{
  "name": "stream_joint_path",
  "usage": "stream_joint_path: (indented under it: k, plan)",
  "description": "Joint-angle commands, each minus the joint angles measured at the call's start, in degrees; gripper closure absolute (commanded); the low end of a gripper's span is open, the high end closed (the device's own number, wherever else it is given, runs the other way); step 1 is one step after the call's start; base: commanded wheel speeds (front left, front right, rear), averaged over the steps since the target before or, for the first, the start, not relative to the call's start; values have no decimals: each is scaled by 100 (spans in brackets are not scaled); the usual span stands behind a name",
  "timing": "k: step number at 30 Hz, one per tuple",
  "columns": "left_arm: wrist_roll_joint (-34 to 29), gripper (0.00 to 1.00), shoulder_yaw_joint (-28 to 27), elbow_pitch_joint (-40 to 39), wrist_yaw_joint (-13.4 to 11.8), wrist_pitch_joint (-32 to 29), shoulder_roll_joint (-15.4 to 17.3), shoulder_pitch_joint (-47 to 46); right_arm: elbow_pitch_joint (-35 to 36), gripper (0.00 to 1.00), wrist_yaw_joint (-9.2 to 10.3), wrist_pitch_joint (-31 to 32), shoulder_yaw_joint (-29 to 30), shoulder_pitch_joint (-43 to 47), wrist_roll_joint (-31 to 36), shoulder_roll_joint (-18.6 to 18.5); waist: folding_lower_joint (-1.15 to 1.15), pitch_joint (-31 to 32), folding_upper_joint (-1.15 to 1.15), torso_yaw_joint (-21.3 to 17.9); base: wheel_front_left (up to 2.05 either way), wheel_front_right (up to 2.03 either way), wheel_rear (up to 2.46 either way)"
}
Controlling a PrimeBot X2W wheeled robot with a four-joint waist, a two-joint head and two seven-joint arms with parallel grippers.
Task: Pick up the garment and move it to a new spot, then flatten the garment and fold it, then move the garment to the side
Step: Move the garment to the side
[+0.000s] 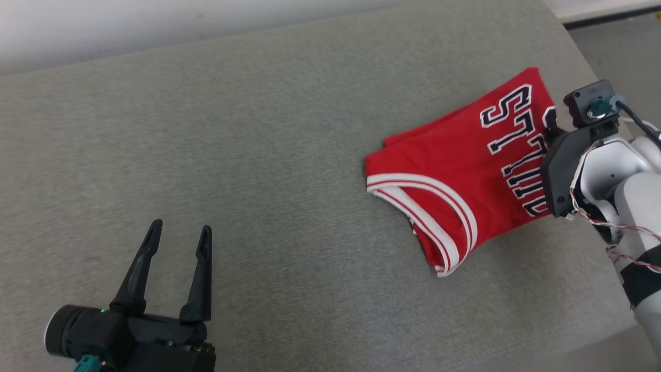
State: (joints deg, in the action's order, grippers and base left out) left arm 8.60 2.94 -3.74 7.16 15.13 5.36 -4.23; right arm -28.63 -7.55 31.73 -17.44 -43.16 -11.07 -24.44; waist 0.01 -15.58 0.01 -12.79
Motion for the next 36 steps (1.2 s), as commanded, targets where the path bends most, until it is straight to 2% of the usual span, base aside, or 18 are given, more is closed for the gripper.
stream_joint_path:
  k: [1,6,13,26,27,28,29,36]
  plan:
    - [-71,0,65,-92,27,-1,97,-144,-211,100,15,-220,11,-225,81,39,-1,-563,-1,-653,0,0,0]
    - [-61,0,205,-282,24,-1,266,-319,-676,100,15,-709,3,-638,203,-37,-1,-776,-1,-854,0,0,0]
    - [-61,0,319,-394,24,-1,453,-441,-980,100,15,-1303,-172,-1010,285,-204,-1,-1005,-1,-971,0,0,0]
    - [41,0,378,-363,26,-1,647,-576,-1698,100,15,-2027,167,-1350,554,-314,-1,-1135,-1,-950,0,0,0]
    - [42,0,385,-346,27,-1,648,-590,-1751,69,15,-2063,180,-1347,577,-307,-1,-1128,-1,-934,0,0,0]
    - [50,0,387,-328,26,-1,644,-602,-1800,5,15,-2106,206,-1346,581,-295,-1,-1117,-1,-917,0,0,0]
    - [60,0,401,-308,26,-1,636,-612,-1853,0,16,-2135,223,-1346,607,-283,-1,-1096,-1,-892,0,0,0]
    - [109,0,357,-205,22,-1,445,-550,-2066,0,15,-2502,150,-1309,662,-267,-1,-763,-1,-580,0,0,0]
